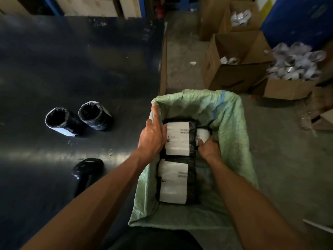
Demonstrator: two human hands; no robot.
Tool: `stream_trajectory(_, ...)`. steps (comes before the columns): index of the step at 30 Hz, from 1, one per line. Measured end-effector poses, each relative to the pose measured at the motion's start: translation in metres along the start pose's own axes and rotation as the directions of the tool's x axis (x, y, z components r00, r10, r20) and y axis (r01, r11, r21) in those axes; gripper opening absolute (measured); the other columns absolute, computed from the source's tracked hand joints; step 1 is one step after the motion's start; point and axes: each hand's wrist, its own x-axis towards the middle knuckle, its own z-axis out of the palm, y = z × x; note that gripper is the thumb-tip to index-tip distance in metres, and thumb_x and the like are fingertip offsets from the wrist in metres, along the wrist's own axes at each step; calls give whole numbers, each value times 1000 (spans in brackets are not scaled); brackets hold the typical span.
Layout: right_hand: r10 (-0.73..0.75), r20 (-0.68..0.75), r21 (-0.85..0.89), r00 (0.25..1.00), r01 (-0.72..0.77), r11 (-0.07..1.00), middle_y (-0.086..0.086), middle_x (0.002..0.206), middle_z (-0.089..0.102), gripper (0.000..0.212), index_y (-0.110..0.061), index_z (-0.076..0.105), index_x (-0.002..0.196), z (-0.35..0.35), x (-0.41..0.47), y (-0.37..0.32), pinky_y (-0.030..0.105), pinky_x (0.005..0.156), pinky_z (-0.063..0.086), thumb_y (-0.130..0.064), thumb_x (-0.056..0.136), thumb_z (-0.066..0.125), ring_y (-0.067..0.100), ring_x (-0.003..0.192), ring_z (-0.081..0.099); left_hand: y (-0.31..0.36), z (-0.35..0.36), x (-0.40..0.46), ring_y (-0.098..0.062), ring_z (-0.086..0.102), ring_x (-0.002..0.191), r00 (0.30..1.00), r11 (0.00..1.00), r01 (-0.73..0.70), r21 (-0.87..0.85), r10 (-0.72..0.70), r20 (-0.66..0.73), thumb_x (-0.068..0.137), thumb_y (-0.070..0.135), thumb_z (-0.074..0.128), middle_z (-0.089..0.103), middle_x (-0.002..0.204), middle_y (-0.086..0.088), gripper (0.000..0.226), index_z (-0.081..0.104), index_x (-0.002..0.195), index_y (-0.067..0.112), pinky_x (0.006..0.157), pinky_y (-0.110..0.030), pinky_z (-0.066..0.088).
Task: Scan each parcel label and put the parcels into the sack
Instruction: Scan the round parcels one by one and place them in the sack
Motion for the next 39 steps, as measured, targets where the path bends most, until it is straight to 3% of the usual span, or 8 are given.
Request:
stream_trajectory(3, -19, -22, -7, 1000, 19, 1000, 25, 145, 51, 60, -5, 35, 153, -5, -21, -3, 44, 103, 44, -41, 106, 46, 41, 131, 52, 0, -4, -5, -41, 64, 85, 1000, 998, -10, 68, 10, -5, 102, 37, 47, 55, 119, -28, 82, -8, 159, 12, 73, -46, 52)
stream_trajectory(8, -76, -53, 57, 996, 79, 995, 22, 151, 46, 59, -10, 40, 153, -16, -59, -10, 44, 111, 39, -45, 105, 44, 40, 137, 46, -3, -17, -10, -45, 60, 101, 993, 996, -59, -68, 66, 97, 99, 37, 53, 46, 134, -32, 92, -14, 157, 13, 86, -44, 48)
stream_trajectory(12, -132, -89, 80, 987, 139, 987, 20, 149, 49, 57, -14, 43, 151, -32, -92, -23, 42, 111, 40, -49, 104, 45, 38, 137, 47, -11, -27, -11, -48, 54, 118, 969, 994, -57, -97, 79, 236, 97, 52, 48, 38, 145, -29, 98, -28, 153, 26, 97, -52, 46)
stream_trajectory(15, -186, -143, 60, 972, 196, 979, 17, 146, 51, 55, -18, 45, 148, -45, -123, -42, 42, 108, 41, -51, 105, 43, 36, 134, 50, -23, -42, -17, -47, 52, 123, 943, 987, -142, -73, 157, 293, 97, 65, 37, 31, 153, -23, 93, -32, 150, 32, 99, -55, 43)
stream_trajectory(19, -253, -230, 49, 940, 271, 961, 12, 144, 52, 52, -22, 45, 147, -48, -165, -78, 42, 108, 42, -52, 105, 42, 31, 132, 52, -60, -72, -23, -38, 56, 118, 945, 963, -268, 0, 263, 193, 97, 68, 27, 43, 143, -12, 84, -11, 158, 25, 91, -52, 48)
stream_trajectory(26, -429, -329, 73, 841, 476, 876, 7, 136, 59, 43, -22, 56, 138, -9, -223, -159, 40, 106, 45, -47, 102, 50, 25, 125, 59, -162, -145, -6, -40, 56, 116, 944, 932, -324, 163, 329, -4, 101, 54, 36, 50, 132, -18, 69, 30, 153, 9, 80, -52, 54)
stream_trajectory(32, -483, -171, 68, 859, 499, 864, 6, 136, 61, 43, -26, 56, 134, 61, -261, -213, 44, 106, 48, -50, 99, 54, 25, 125, 61, -255, -198, 8, -44, 48, 121, 970, 941, -242, 236, 243, 24, 96, 36, 58, 45, 134, -25, 75, 24, 155, 6, 94, -54, 46)
stream_trajectory(39, -393, 101, -73, 914, 401, 913, 9, 140, 57, 63, -26, 45, 143, 139, -283, -240, 45, 108, 44, -64, 93, 51, 31, 132, 54, -337, -231, 17, -42, 42, 126, 947, 848, -315, 427, 252, 200, 87, 41, 70, 34, 144, -21, 95, 10, 160, 27, 104, -49, 42)
